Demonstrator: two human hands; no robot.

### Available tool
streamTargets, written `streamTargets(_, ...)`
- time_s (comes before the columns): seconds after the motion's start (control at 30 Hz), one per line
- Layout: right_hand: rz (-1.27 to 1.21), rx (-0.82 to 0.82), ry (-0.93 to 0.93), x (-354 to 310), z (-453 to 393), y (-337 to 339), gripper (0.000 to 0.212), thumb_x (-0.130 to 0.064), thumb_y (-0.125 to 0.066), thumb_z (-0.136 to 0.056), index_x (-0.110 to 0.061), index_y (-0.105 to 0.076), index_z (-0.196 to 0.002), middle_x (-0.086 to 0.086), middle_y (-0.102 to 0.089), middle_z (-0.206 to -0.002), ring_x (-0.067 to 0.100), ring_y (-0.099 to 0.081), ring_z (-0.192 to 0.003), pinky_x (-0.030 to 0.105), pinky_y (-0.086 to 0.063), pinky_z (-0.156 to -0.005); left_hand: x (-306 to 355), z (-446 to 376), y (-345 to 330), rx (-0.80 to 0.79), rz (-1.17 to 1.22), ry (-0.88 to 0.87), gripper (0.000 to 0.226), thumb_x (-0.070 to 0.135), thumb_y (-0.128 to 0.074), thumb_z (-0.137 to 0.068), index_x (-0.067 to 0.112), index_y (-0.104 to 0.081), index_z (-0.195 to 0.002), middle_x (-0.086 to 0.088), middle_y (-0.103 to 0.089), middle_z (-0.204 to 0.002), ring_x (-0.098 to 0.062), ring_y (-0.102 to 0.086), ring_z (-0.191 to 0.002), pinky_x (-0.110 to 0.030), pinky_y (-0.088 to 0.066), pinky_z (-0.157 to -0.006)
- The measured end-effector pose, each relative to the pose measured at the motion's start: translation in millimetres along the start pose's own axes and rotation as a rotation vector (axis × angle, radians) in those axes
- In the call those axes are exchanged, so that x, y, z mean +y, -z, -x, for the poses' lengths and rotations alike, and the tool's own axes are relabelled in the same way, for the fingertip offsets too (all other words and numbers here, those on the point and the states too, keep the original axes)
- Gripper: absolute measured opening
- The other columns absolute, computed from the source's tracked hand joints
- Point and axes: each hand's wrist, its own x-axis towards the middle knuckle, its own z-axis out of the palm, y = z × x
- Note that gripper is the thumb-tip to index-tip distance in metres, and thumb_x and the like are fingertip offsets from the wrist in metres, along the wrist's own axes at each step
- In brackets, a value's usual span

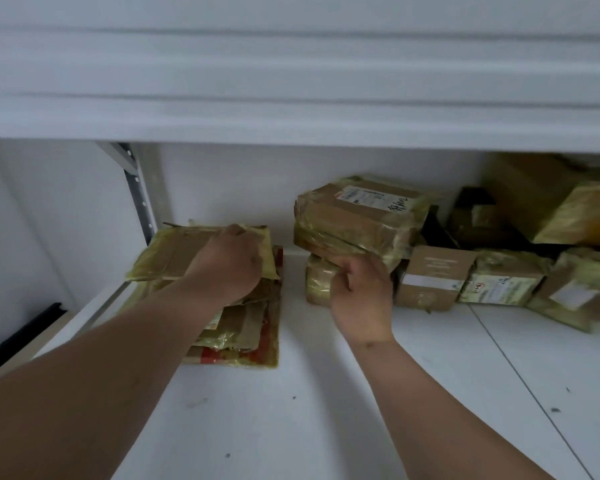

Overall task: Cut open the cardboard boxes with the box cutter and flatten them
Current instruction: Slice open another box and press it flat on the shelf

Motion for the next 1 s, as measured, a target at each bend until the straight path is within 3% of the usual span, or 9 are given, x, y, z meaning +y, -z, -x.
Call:
streamTargets(0.1,-0.031,0.105,-0.091,14,-17,27,0.022,-0.007,-0.056,-0.085,-0.014,-0.062,-0.105,-0.003,-0.048,-0.105,0.025,-0.052,-0.104,0.045,-0.045,-0.091,33,-7,1,0.074,0.114,-0.035,0.042,0.025,-0.047,-0.096,0.021,-0.052,-0.137,-0.003,-0.046,-0.138,-0.027,-0.047,-0.125,-0.038,-0.043,-0.102)
streamTargets(0.23,-0.052,0.139,-0.121,30,-36,53,0.044,-0.017,-0.064,-0.086,-0.019,-0.050,-0.128,0.002,-0.041,-0.123,0.029,-0.049,-0.112,0.051,-0.043,-0.099,71,-21,-2,0.065,0.186,-0.033,0.049,0.027,-0.050,-0.092,0.027,-0.047,-0.141,-0.004,-0.044,-0.141,-0.027,-0.042,-0.130,-0.038,-0.039,-0.105)
streamTargets(0.33,0.030,-0.013,-0.165,35,-48,64,0.070,-0.039,-0.063,-0.090,-0.035,-0.027,-0.151,0.005,-0.029,-0.143,0.026,-0.042,-0.128,0.048,-0.033,-0.110,93,-33,-3,0.067,0.245,0.042,0.063,0.027,-0.056,-0.092,0.025,-0.032,-0.151,-0.004,-0.033,-0.151,-0.027,-0.036,-0.137,-0.038,-0.037,-0.105)
streamTargets(0.47,0.082,-0.243,-0.180,43,-58,69,0.067,-0.055,-0.052,-0.093,-0.049,-0.018,-0.150,0.003,-0.021,-0.157,0.025,-0.031,-0.142,0.053,-0.028,-0.114,106,-50,-5,0.094,0.383,0.174,0.075,0.025,-0.060,-0.091,0.022,-0.021,-0.155,-0.005,-0.025,-0.157,-0.029,-0.034,-0.139,-0.036,-0.038,-0.100)
streamTargets(0.63,-0.027,-0.201,-0.174,57,-57,69,0.056,-0.061,-0.050,-0.090,-0.045,-0.033,-0.141,-0.009,-0.041,-0.144,0.017,-0.052,-0.123,0.052,-0.037,-0.107,106,-63,-10,0.113,0.541,0.253,0.071,0.023,-0.060,-0.091,0.014,-0.023,-0.152,-0.005,-0.029,-0.153,-0.027,-0.038,-0.133,-0.029,-0.035,-0.087)
streamTargets(0.73,-0.116,-0.137,-0.207,59,-51,65,0.055,-0.068,-0.050,-0.083,-0.047,-0.038,-0.132,-0.012,-0.048,-0.132,0.013,-0.056,-0.114,0.050,-0.043,-0.102,104,-71,-13,0.066,0.736,0.275,0.056,0.031,-0.058,-0.095,0.016,-0.037,-0.144,-0.004,-0.049,-0.127,-0.022,-0.052,-0.106,-0.027,-0.040,-0.081)
streamTargets(0.8,-0.171,-0.083,-0.214,58,-49,62,0.057,-0.070,-0.049,-0.077,-0.048,-0.040,-0.129,-0.011,-0.050,-0.125,0.013,-0.057,-0.108,0.049,-0.048,-0.097,103,-75,-16,0.045,0.808,0.282,0.048,0.038,-0.056,-0.096,0.017,-0.046,-0.138,-0.001,-0.055,-0.119,-0.019,-0.053,-0.099,-0.028,-0.044,-0.079)
streamTargets(0.9,-0.199,-0.027,-0.203,58,-45,60,0.050,-0.056,-0.057,-0.085,-0.046,-0.041,-0.131,-0.011,-0.052,-0.127,0.011,-0.058,-0.107,0.048,-0.050,-0.094,98,-76,-17,0.136,0.781,0.292,0.056,0.045,-0.052,-0.097,0.013,-0.045,-0.142,0.003,-0.056,-0.113,-0.016,-0.053,-0.089,-0.019,-0.040,-0.068)
streamTargets(1.0,-0.237,0.007,-0.186,56,-38,62,0.046,-0.046,-0.057,-0.091,-0.046,-0.039,-0.133,-0.012,-0.054,-0.129,0.002,-0.057,-0.107,0.043,-0.050,-0.096,90,-78,-16,0.229,0.654,0.242,0.053,0.052,-0.049,-0.093,0.015,-0.059,-0.130,-0.010,-0.057,-0.121,-0.023,-0.057,-0.088,-0.028,-0.045,-0.070)
